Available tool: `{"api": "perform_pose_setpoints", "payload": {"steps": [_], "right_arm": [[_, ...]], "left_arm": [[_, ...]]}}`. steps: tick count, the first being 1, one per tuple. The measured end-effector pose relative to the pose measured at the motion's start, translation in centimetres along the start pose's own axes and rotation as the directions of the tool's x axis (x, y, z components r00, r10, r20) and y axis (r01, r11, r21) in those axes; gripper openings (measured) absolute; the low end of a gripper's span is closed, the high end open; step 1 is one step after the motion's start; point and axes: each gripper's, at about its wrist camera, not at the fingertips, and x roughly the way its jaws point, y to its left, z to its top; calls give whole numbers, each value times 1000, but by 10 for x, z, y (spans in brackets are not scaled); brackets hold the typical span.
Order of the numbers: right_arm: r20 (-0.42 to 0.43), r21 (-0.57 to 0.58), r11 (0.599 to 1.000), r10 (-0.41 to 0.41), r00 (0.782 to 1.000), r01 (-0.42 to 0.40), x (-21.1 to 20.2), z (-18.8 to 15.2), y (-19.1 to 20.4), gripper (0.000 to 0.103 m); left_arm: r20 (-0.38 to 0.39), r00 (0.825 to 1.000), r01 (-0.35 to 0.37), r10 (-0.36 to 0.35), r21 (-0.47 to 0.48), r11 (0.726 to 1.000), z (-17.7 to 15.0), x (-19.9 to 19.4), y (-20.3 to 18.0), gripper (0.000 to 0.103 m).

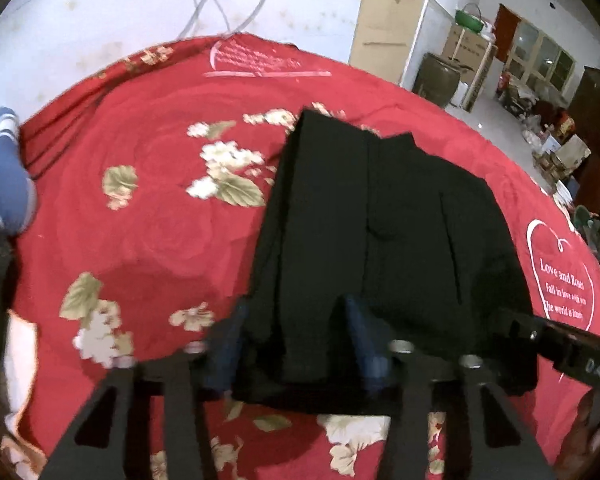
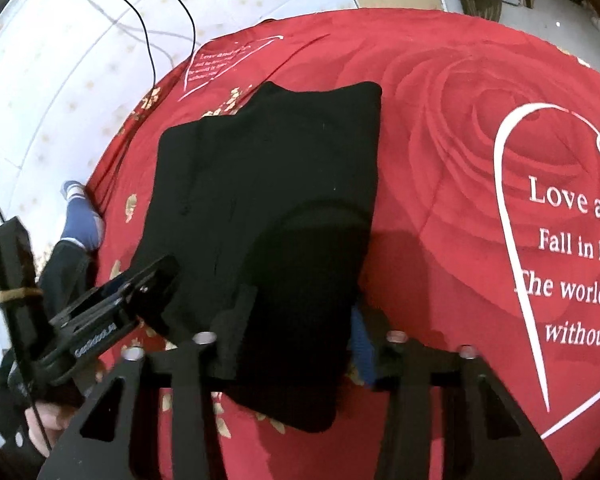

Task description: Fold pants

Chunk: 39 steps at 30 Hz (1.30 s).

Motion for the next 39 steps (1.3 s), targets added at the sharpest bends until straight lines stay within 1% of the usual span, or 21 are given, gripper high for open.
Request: {"api": "perform_pose_setpoints", "payload": {"steps": [1, 4, 7, 9, 11, 13, 15, 16, 17, 20, 25, 26, 27, 28, 31, 33, 34, 36, 37, 38, 39], "right_arm": [[4, -5, 1000, 0, 1000, 0, -3, 1, 2, 18], [17, -40, 999, 23, 1000, -22, -13, 1, 7, 17], [-16, -24, 1000, 14, 1000, -15, -6, -1, -5, 17], [-15, 13, 999, 36, 999, -36, -7, -1, -12, 19], [-26, 12, 1000, 28, 999, -27, -7, 3, -11, 26], [5, 0, 1000, 2, 1000, -2, -12, 9, -8, 30], [30, 9, 1000, 15, 999, -15, -14, 22, -12, 33], [29, 25, 999, 21, 999, -22, -12, 28, -15, 40], [33, 44, 999, 24, 999, -26, -8, 38, -21, 42], [57, 74, 997, 17, 998, -21, -2, 64, -27, 42], [55, 124, 990, 58, 997, -65, 14, 97, -28, 42], [62, 131, 989, 63, 996, -71, 15, 102, -27, 39], [55, 131, 990, 54, 997, -61, 16, 106, -25, 31], [42, 131, 990, 41, 998, -46, 17, 109, -21, 13], [81, 23, 998, 54, 995, -56, 5, 115, -5, 11], [69, 2, 1000, 22, 997, -22, 11, 118, -10, 10], [46, 27, 1000, 14, 999, -15, 19, 117, -19, 11], [56, 56, 998, 38, 998, -42, 22, 114, -30, 12], [57, 75, 996, 41, 997, -45, 19, 113, -32, 17], [59, 89, 996, 16, 998, -21, 13, 110, -31, 25], [63, 85, 996, -17, 998, 12, 9, 107, -28, 27]], "left_arm": [[4, 1000, 5, -5, -8, 1000, -1, -5, 2, 31], [3, 1000, 2, -2, -13, 1000, -4, -8, 3, 30], [-3, 1000, 26, -26, -26, 999, -4, -9, 6, 30], [-8, 999, 43, -43, -42, 998, -4, -7, 10, 32], [-15, 999, 49, -49, -52, 997, -1, -6, 14, 37], [-15, 999, 38, -39, -80, 996, 4, -8, 19, 37], [2, 1000, 19, -19, -85, 996, 14, -12, 21, 37], [10, 1000, 29, -28, -87, 996, 19, -13, 21, 37], [16, 999, 39, -38, -85, 996, 26, -14, 20, 37], [43, 998, 45, -44, -40, 998, 50, -8, 11, 37], [63, 995, 79, -81, 31, 996, 92, 17, -8, 37], [64, 994, 88, -91, 48, 995, 97, 23, -13, 36], [60, 994, 89, -93, 65, 994, 102, 30, -16, 34], [52, 995, 79, -84, 81, 994, 103, 38, -19, 34], [24, 998, 55, -58, 104, 993, 97, 62, -18, 34], [53, 995, 75, -80, 99, 992, 91, 64, -14, 35], [51, 996, 73, -78, 99, 992, 91, 63, -14, 35], [46, 996, 65, -70, 105, 992, 91, 60, -14, 35], [43, 997, 63, -68, 99, 993, 91, 58, -13, 35], [37, 997, 58, -62, 91, 994, 90, 55, -12, 35], [33, 998, 52, -55, 84, 995, 88, 50, -10, 35]]}}
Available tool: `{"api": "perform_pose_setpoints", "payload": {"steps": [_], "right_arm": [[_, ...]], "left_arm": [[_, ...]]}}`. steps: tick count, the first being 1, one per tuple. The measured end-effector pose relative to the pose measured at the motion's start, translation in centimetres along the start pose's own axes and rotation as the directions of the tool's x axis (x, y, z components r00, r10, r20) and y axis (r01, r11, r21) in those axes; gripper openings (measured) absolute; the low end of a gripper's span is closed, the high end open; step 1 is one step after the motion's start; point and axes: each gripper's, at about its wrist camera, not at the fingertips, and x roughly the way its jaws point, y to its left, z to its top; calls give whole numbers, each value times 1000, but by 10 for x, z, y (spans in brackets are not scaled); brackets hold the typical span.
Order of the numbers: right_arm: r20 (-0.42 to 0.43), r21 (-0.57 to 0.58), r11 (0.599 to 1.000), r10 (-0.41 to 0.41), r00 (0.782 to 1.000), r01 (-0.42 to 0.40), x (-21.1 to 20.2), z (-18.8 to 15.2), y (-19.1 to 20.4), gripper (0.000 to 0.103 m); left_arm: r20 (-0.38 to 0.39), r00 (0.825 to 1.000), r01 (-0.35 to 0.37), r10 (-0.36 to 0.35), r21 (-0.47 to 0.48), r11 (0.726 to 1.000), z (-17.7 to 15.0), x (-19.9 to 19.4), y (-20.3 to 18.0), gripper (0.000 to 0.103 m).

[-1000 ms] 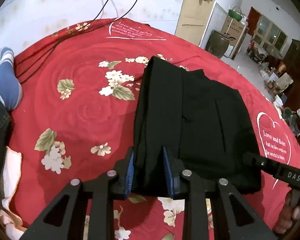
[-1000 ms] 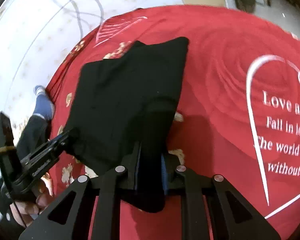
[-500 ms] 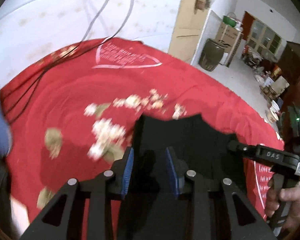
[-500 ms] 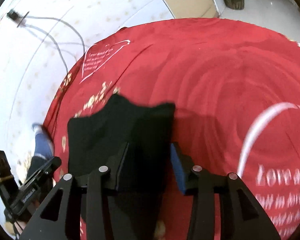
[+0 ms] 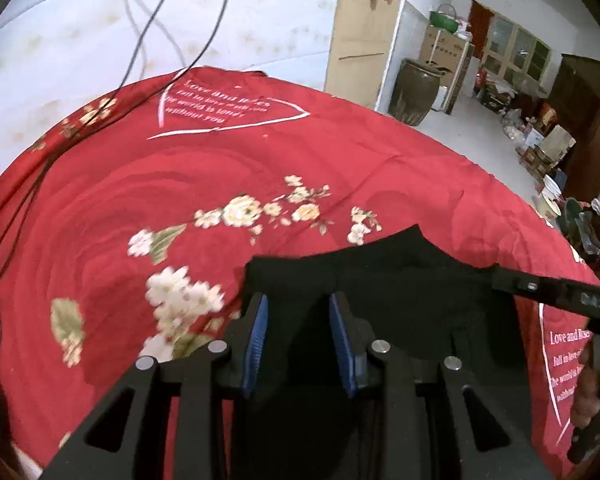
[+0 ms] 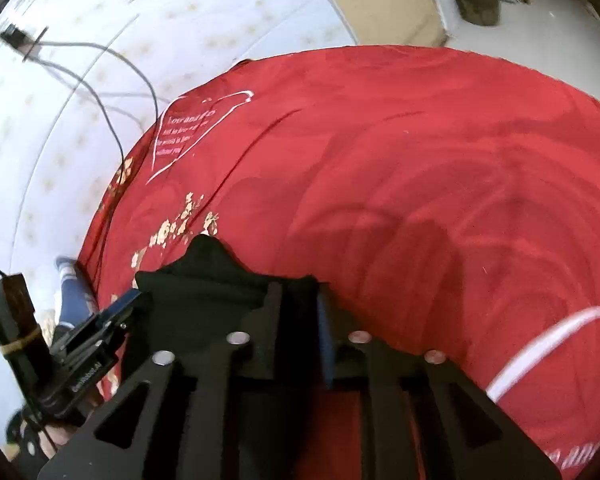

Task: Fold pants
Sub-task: 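Lower the pants flat and open both grippers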

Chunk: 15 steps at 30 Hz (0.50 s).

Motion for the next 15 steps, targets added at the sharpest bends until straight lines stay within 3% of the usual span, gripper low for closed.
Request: {"api": "perform_pose_setpoints", "payload": {"steps": [4, 7, 12, 15], "right_arm": [[45, -92, 995, -18, 999, 23, -33, -30, 17, 28], [35, -188, 981, -33, 999, 38, -46, -69, 35, 28], [7, -252, 966, -58, 998, 58, -53, -118, 53, 28], [-31, -282, 957, -83, 996, 71, -49, -138, 55, 28]], "left_arm": [[3, 1000, -24, 24, 1, 1000, -19, -27, -5, 35], [-6, 1000, -24, 24, -1, 1000, -42, -48, -13, 35], [-34, 999, -18, 18, -6, 1000, -82, -76, -27, 35], [-82, 996, -28, 30, 30, 999, -97, -70, -34, 35]]}}
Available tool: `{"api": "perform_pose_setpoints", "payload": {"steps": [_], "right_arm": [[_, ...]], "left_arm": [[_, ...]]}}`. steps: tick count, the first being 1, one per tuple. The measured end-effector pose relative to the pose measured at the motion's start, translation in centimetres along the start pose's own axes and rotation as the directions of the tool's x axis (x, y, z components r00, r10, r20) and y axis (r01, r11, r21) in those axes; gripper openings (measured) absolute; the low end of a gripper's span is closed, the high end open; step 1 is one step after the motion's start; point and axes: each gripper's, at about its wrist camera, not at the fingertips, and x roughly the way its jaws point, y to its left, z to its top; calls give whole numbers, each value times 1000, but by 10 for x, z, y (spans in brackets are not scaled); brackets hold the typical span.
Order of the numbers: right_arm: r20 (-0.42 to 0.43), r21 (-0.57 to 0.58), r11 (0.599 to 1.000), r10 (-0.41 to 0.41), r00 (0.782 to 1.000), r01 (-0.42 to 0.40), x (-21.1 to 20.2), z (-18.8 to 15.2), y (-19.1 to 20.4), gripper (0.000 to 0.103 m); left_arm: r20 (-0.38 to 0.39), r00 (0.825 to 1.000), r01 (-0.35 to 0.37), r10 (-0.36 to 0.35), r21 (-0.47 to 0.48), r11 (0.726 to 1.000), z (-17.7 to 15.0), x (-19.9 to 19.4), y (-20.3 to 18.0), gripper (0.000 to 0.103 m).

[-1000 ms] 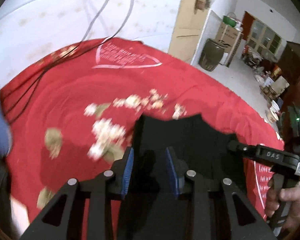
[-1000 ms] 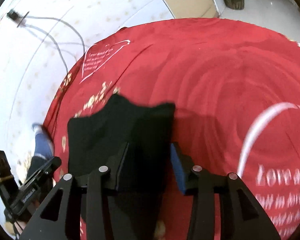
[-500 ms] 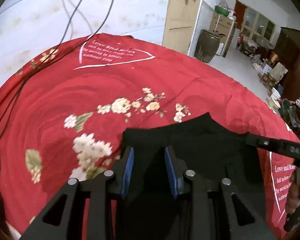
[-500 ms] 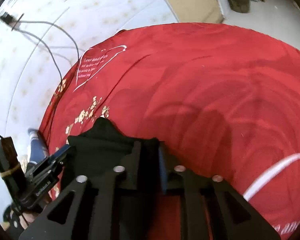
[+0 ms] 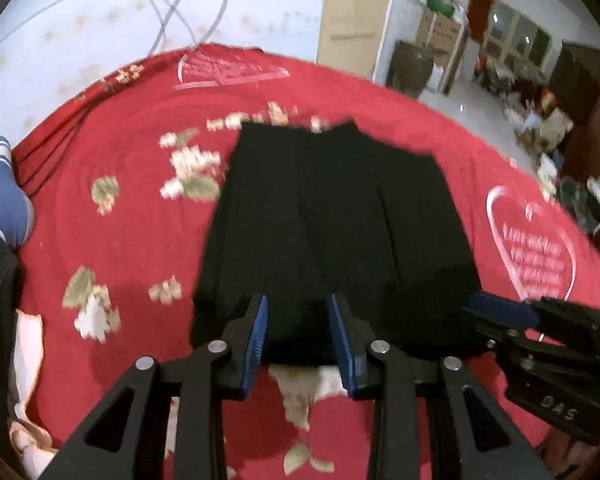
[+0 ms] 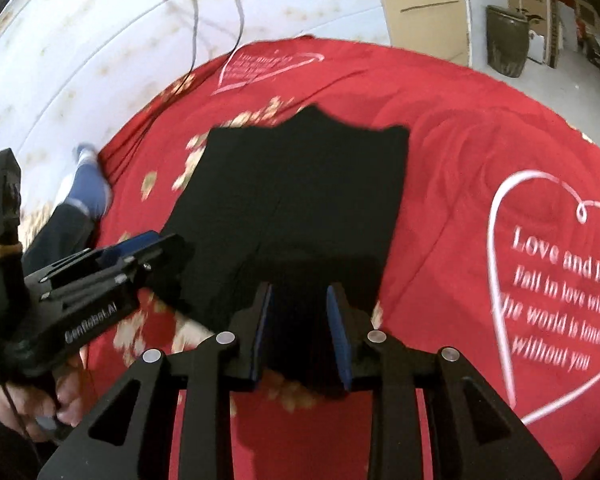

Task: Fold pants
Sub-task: 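Lower the pants flat and open both grippers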

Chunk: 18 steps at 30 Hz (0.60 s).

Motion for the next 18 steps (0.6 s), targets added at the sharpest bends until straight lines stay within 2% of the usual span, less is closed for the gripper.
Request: {"api": "perform_pose_setpoints", "payload": {"steps": [1, 3, 10, 18], "right_arm": [[-21, -13, 1000, -19, 1000, 19, 3, -5, 0, 27], [1, -39, 999, -34, 999, 34, 2, -9, 2, 26], [-4, -51, 997, -63, 998, 62, 0, -11, 5, 25], [-9, -4, 997, -72, 997, 72, -37, -30, 5, 27]], "left_arm": [[-5, 1000, -3, 3, -1, 1000, 2, 2, 0, 35], [0, 1000, 0, 0, -9, 1000, 4, 3, 2, 35], [-13, 1000, -12, 12, -9, 1000, -3, -2, 0, 35], [-6, 999, -32, 32, -5, 999, -20, -35, -5, 35]]}}
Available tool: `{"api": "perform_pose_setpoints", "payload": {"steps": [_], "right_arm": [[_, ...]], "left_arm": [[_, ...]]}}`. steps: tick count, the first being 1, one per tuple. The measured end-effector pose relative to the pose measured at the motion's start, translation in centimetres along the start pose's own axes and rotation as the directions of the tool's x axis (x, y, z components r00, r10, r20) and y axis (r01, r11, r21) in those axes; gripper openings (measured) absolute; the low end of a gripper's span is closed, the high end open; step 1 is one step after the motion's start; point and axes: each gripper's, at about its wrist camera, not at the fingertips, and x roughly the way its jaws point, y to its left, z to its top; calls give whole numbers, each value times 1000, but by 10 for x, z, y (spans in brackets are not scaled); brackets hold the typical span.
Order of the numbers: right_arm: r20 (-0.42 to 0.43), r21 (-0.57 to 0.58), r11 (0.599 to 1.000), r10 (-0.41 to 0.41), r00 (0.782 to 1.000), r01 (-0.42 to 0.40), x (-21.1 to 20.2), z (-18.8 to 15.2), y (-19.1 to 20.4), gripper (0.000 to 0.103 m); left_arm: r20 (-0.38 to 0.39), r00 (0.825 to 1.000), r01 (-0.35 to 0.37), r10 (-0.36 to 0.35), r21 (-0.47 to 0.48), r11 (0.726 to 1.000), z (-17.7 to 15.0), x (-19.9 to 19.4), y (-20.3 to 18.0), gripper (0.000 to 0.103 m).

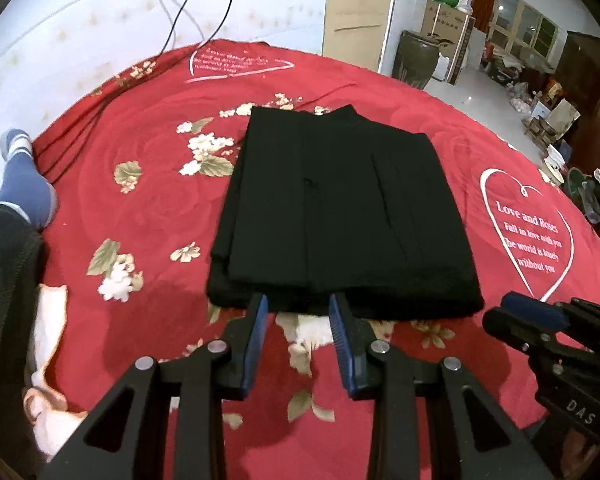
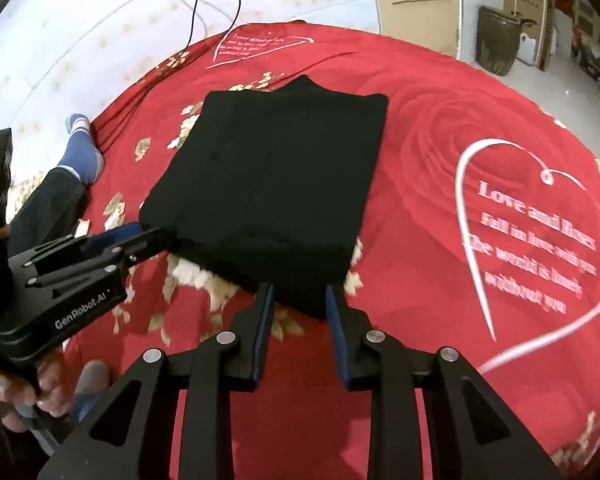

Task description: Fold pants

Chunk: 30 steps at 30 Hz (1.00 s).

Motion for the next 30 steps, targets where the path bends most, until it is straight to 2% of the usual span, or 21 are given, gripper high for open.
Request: {"api": "perform_pose_setpoints", "payload": {"steps": [3, 7, 18, 30], "right_arm": [[5, 1, 1000, -8, 1000, 8, -12, -10, 4, 27], [14, -6, 1000, -4, 1000, 4, -21, -21, 12, 43], [33, -72, 997, -26, 999, 28, -27, -29, 32, 43], [18, -62, 998, -31, 999, 32, -23, -29, 29, 43]], "left_arm": [[15, 1000, -9, 9, 7, 1000, -5, -13, -3, 35], [30, 1000, -4, 4, 12, 1000, -12, -25, -5, 35], [60, 998, 16, -16, 0, 1000, -21, -35, -4, 38], [66, 998, 13, -13, 2, 1000, -22, -36, -9, 38]]}}
